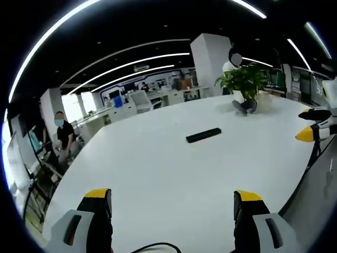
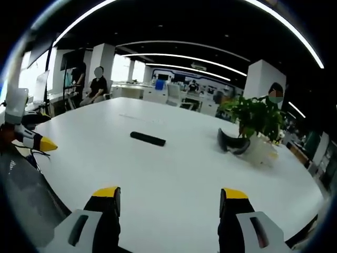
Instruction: Press the specified remote control buttons in sequence, fully releasing each button before pressing the next.
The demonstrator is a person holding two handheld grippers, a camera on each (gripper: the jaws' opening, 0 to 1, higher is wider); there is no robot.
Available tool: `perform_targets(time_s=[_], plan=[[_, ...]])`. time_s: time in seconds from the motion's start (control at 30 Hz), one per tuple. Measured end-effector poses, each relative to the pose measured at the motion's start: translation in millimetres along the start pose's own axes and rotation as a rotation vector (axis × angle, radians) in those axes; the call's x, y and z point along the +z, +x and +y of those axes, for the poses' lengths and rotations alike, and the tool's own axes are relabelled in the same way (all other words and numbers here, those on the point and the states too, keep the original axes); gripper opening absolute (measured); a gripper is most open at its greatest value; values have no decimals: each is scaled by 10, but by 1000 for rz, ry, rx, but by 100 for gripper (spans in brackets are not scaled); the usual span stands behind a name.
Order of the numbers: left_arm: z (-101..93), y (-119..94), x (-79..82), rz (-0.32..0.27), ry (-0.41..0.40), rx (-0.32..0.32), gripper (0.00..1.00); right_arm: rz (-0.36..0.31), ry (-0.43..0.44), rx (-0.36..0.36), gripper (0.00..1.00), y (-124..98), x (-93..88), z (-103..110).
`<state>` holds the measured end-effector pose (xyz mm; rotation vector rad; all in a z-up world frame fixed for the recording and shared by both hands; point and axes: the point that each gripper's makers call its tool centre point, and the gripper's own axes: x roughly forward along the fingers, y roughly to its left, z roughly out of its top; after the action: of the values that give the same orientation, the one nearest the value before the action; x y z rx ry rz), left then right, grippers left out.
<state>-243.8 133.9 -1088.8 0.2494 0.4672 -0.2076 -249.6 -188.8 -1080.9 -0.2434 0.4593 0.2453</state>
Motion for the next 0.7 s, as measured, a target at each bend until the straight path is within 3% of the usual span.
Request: perform_targets(time_s=[0.7], plan=[[-44,-12,64,-19,-10,-26,100,-10,10,-5,75,-9,20,-10]])
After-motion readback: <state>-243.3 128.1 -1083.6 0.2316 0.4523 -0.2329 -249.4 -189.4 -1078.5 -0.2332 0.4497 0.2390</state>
